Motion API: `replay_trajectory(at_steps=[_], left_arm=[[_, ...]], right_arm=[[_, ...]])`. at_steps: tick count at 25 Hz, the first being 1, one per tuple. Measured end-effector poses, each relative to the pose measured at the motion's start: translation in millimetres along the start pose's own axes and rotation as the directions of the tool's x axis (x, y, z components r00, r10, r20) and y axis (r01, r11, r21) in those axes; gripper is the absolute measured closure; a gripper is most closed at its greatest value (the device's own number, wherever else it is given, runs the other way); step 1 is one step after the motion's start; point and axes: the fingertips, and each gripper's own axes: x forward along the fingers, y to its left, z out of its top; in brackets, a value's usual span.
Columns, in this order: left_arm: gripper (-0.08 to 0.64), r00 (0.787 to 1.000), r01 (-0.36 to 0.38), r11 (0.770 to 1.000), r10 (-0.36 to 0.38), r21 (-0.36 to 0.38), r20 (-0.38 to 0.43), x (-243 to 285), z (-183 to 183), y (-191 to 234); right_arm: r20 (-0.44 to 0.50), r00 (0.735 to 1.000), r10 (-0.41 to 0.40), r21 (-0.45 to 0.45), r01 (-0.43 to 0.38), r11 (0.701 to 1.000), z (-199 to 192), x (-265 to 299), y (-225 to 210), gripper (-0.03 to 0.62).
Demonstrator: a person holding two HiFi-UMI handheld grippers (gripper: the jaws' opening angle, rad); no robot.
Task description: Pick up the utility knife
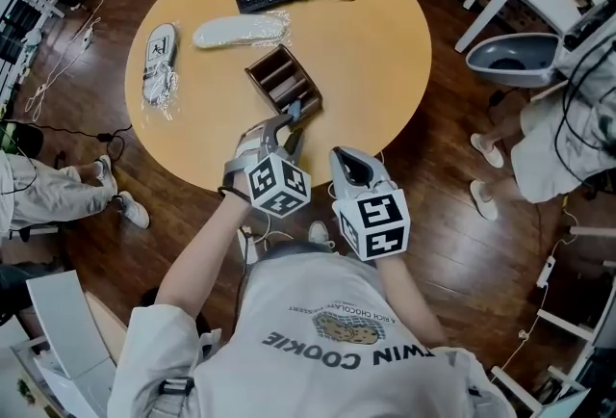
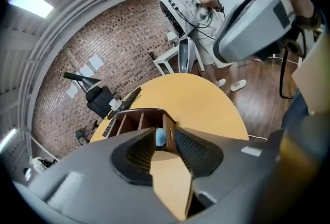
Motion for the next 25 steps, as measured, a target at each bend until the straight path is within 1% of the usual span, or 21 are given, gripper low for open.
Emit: replay_trajectory(at_steps=[4, 10, 11, 12, 17, 23, 25], left_arm=[[0.428, 1.000, -0.016, 0.998, 0.017, 0.057, -0.025, 11, -2, 2], [0.430, 0.997, -0.021, 0.995, 0.028, 0.099, -0.066, 27, -9, 4], [0.464, 0.997, -0.026, 0.994, 0.033, 0.107, -0.067, 28, -9, 5], [0.483, 0.997, -0.030, 0.993, 0.037, 0.111, -0.067, 29, -9, 6], [0.485, 0.997, -0.043, 0.994, 0.050, 0.100, -0.063, 29, -8, 6], [0.486, 0.997, -0.066, 0.996, 0.069, 0.061, -0.045, 19, -3, 10], [0.486, 0.996, -0.076, 0.996, 0.077, 0.035, -0.040, 13, 0, 13]], right_arm=[[-0.001, 1.000, -0.015, 0.007, 0.015, 1.000, 1, 2, -5, 0.597], [-0.002, 0.999, -0.034, 0.015, 0.034, 0.999, 0, 3, -12, 0.597], [-0.001, 0.999, -0.039, 0.018, 0.039, 0.999, 0, 3, -13, 0.597], [-0.001, 0.999, -0.043, 0.020, 0.043, 0.999, 0, 4, -15, 0.597], [-0.001, 0.999, -0.047, 0.026, 0.047, 0.999, 0, 2, -17, 0.597], [-0.002, 1.000, -0.029, 0.019, 0.029, 0.999, -2, 0, -9, 0.597], [-0.002, 1.000, -0.027, 0.018, 0.027, 0.999, 0, -3, -8, 0.597]])
